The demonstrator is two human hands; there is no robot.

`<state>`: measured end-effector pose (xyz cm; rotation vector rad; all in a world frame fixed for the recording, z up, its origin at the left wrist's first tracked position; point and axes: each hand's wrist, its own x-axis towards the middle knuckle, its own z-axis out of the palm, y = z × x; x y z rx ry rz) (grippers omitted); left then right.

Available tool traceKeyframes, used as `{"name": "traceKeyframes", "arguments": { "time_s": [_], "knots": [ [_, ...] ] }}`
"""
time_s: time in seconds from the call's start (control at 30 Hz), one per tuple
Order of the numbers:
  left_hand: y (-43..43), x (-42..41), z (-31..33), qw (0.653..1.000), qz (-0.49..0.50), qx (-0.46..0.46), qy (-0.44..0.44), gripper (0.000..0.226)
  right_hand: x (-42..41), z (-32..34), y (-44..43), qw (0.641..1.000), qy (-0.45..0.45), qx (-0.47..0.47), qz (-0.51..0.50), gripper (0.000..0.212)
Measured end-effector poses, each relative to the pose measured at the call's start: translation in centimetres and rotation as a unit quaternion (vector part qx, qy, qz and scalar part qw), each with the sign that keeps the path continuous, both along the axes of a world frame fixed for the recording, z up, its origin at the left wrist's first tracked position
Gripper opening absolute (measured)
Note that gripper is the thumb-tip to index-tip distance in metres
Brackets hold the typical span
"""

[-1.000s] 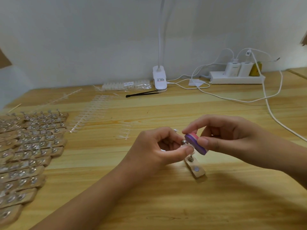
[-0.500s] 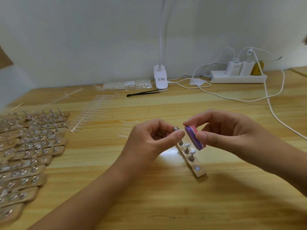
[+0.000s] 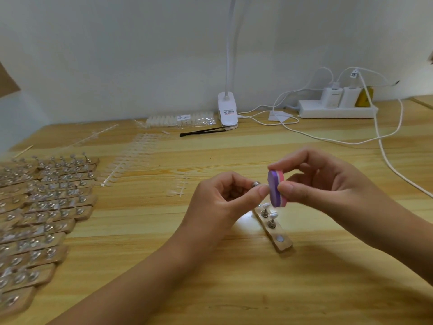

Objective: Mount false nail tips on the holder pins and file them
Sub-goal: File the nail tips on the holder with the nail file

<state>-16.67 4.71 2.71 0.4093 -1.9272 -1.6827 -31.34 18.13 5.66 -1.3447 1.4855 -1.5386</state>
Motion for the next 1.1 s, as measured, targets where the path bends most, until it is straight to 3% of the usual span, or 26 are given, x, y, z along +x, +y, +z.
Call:
{"name": "traceKeyframes", "arguments": {
  "time_s": [0.4, 0.57, 0.67, 0.9, 1.0, 1.1],
  "knots": [
    [0.5, -0.1, 0.3, 1.0, -0.004, 0.019, 0.012, 0.028, 0.8, -0.2, -0.3, 0.997, -0.05, -0.034, -0.053, 0.032],
    [0.7, -0.4, 0.3, 0.997, 0.003, 0.072, 0.002, 0.017, 1.7, -0.8, -0.5, 0.996, -0.043, -0.046, -0.059, 0.033],
    [1.1, -0.4, 0.2, 0.994, -0.012, 0.106, 0.001, 0.022, 1.4, -0.8, -0.6, 0.99, -0.052, -0.072, -0.107, 0.036],
    [1.3, -0.4, 0.3, 0.99, -0.014, 0.142, 0.006, 0.024, 1.8, -0.3, -0.4, 0.987, -0.058, -0.096, -0.112, 0.038],
    [1.4, -0.4, 0.3, 0.987, -0.03, 0.157, 0.012, 0.021, 2.1, -0.2, -0.3, 0.995, -0.052, -0.06, -0.065, 0.038],
    [1.2, -0.5, 0.2, 0.981, -0.018, 0.194, 0.016, 0.026, 1.8, -0.2, -0.2, 0.989, -0.062, -0.088, -0.102, 0.037]
  ]
}}
